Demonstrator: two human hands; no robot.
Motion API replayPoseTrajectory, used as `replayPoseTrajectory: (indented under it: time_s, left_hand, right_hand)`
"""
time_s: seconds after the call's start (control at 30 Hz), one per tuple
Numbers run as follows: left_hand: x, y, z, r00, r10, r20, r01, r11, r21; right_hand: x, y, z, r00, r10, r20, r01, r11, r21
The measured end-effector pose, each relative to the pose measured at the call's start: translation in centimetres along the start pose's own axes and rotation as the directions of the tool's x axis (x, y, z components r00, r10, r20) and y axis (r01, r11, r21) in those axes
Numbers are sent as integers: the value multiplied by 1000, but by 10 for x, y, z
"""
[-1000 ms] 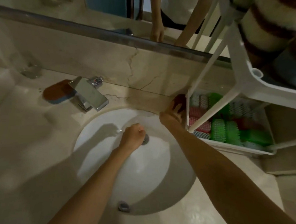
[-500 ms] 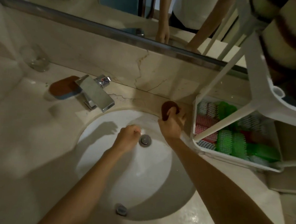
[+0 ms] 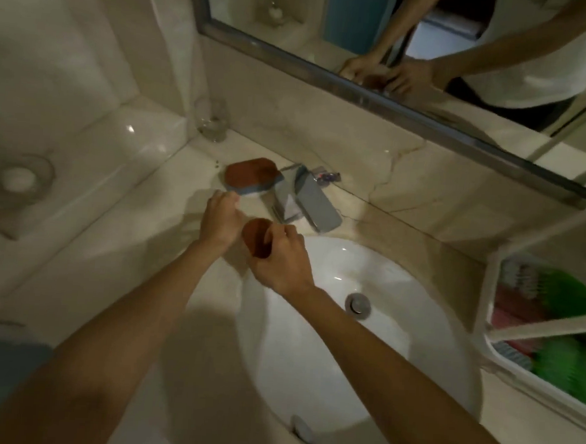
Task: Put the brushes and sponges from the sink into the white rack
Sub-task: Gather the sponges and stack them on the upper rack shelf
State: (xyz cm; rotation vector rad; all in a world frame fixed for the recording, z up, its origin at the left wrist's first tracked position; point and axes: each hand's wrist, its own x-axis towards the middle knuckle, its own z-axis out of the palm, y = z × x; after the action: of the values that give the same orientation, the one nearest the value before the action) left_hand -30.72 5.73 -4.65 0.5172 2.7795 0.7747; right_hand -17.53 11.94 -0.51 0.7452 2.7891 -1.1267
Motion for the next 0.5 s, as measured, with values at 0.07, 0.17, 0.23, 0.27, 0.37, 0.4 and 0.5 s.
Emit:
replayPoseTrajectory:
  time_s: [0.07,0.17,0.23,0.27,0.37,0.4,0.5]
  left_hand:
    - [27,0,-3,998,41,42,-42,998,43]
    - [62,4,0,989,76,131,-90,990,107]
    - [77,5,4,975,92,201,-125,979,162]
    - [81,5,6,965,88,247,-137,972,189]
    - [88,-1,13,957,71,281,-137,966,220]
    - [89,-2,14,967,88,241,-142,965,221]
    - [87,-1,12,982,127,138,-159,954,255]
  right_hand:
    - [17,-8,-6,1000,4,-24,-5,1000,-15]
    - [33,-8,-8,998,9,-63,-13,998,-66]
    - [37,-7,-7,998,19,-62,-25,996,-90]
    - [38,-7,-5,998,22,-51,-27,995,-100]
    - [38,-6,2,999,29,-16,-31,993,-112]
    - [38,-6,4,999,32,-20,-34,993,-114]
    - [39,-8,7,998,32,-58,-39,991,-126]
